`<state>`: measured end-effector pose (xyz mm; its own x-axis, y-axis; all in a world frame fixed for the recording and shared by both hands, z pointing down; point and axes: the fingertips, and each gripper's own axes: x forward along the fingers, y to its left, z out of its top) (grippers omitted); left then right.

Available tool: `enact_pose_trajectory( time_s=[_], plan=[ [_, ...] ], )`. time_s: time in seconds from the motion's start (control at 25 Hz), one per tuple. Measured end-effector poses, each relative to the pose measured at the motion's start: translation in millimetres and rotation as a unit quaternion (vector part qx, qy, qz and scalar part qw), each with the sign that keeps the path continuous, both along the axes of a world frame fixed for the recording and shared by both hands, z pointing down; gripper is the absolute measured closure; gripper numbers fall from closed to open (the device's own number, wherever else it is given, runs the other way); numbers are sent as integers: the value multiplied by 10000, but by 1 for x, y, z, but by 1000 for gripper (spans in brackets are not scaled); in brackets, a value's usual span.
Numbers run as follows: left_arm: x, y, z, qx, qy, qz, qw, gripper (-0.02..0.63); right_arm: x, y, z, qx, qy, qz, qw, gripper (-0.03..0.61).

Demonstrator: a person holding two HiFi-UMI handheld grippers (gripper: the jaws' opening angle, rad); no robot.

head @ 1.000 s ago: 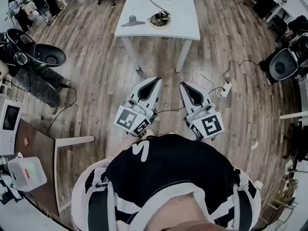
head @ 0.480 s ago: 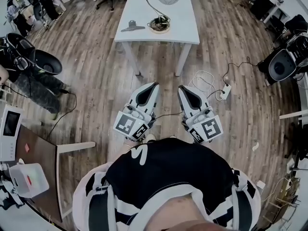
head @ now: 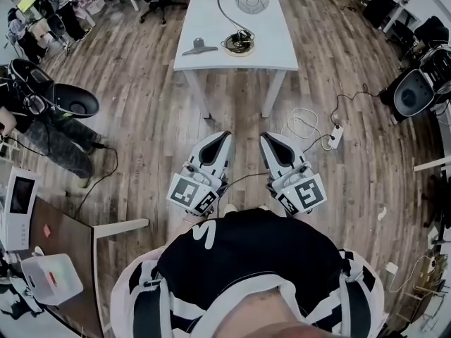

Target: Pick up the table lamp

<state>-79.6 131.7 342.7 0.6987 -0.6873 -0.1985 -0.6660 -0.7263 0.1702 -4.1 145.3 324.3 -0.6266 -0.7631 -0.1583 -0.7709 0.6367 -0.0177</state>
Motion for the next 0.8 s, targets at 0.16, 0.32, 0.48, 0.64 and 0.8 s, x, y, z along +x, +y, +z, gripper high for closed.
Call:
enact_pose_trajectory(
  time_s=[0.16, 0.32, 0.48, 0.64, 0.8],
  plan=[
    [-17, -3, 8, -48, -4, 23, 10000, 611, -16, 4, 10, 3, -67, 93, 9999, 561],
    [-23, -8, 13, -127, 43, 69, 9999, 611, -23, 0, 10, -35, -5, 102, 9999, 561],
    [-18, -22, 16, -133, 76, 120, 9998, 611, -19, -14, 11, 13, 27, 150, 9999, 561],
    [-8, -48, 18, -118, 34, 137, 9998, 611, -11, -40, 17, -22, -51, 158, 9999, 561],
    [6, -87, 16, -81, 7, 107, 9999, 611, 3, -81, 13, 76, -32, 121, 9999, 560]
  ],
)
